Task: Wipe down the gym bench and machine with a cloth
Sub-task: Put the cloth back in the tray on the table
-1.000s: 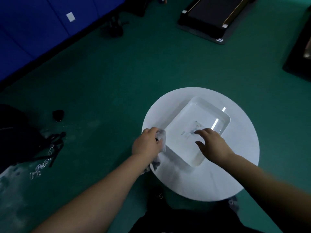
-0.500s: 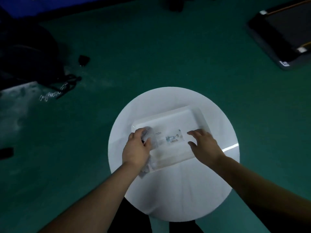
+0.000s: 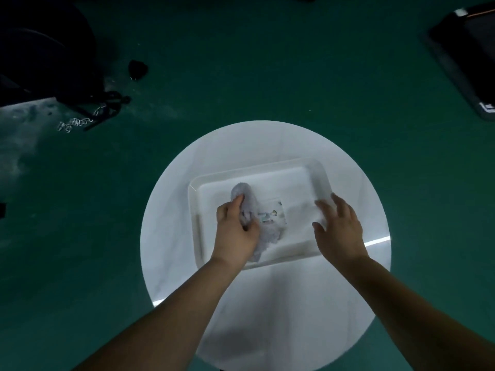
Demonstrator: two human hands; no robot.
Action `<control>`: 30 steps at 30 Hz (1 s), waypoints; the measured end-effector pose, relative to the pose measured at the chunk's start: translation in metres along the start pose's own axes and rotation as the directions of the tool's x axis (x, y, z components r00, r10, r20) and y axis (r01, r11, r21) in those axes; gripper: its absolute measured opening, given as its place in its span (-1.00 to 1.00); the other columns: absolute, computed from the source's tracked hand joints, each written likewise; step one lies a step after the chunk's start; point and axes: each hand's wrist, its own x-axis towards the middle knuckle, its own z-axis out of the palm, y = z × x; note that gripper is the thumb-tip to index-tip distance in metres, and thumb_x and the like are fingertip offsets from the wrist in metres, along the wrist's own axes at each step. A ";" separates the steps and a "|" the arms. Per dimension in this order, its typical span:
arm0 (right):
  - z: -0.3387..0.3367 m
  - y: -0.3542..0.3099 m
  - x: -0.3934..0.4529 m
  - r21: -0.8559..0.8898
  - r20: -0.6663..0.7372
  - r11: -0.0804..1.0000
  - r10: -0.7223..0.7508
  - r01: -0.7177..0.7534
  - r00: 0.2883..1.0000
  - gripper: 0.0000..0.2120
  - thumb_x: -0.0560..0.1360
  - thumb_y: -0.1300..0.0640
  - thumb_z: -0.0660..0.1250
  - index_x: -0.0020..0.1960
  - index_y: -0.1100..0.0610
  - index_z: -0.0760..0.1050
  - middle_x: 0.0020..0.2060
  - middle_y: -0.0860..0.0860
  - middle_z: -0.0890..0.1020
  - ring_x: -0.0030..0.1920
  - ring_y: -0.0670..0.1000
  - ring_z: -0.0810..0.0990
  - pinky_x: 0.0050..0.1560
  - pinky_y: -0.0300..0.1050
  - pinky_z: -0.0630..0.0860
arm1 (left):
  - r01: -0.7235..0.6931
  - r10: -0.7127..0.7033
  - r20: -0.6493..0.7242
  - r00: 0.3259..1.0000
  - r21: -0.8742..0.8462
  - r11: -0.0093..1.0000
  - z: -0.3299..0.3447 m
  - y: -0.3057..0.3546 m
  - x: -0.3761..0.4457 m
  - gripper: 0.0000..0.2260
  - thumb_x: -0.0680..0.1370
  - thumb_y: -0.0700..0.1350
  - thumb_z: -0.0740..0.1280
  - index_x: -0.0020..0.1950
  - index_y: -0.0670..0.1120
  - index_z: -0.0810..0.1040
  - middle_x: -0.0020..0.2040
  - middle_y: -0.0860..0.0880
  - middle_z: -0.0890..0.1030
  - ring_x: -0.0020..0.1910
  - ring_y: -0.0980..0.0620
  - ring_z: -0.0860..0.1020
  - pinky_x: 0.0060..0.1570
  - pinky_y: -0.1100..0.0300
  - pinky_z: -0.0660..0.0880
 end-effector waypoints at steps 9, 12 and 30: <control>0.013 0.022 0.002 0.094 0.022 0.995 0.017 -0.019 1.000 -0.55 0.54 0.08 0.27 0.41 0.04 0.31 0.47 0.09 0.24 0.38 0.22 0.32 0.37 0.24 0.32 | -0.105 0.106 0.014 0.994 0.314 0.944 0.028 -0.026 0.007 -0.28 0.50 -0.03 0.39 0.55 0.09 0.07 0.45 0.05 0.18 0.36 0.04 0.15 0.28 0.34 0.13; 0.013 0.022 0.002 0.105 0.040 0.994 0.019 -0.023 0.999 -0.56 0.56 0.07 0.25 0.41 0.01 0.29 0.48 0.08 0.21 0.39 0.20 0.30 0.38 0.20 0.29 | -0.090 0.096 0.003 0.995 0.367 0.926 0.026 -0.027 0.008 -0.29 0.50 0.01 0.39 0.54 0.11 0.07 0.44 0.05 0.19 0.34 0.01 0.17 0.32 0.22 0.22; 0.012 0.023 0.007 0.114 0.017 0.992 -0.059 0.057 0.998 -0.54 0.53 0.12 0.31 0.40 0.03 0.31 0.46 0.11 0.24 0.40 0.19 0.31 0.36 0.13 0.34 | -0.040 0.039 0.010 0.999 0.292 0.956 0.017 -0.033 0.010 -0.58 0.52 -0.25 0.32 0.36 0.01 0.47 0.17 -0.06 0.50 0.03 0.10 0.47 0.07 0.45 0.28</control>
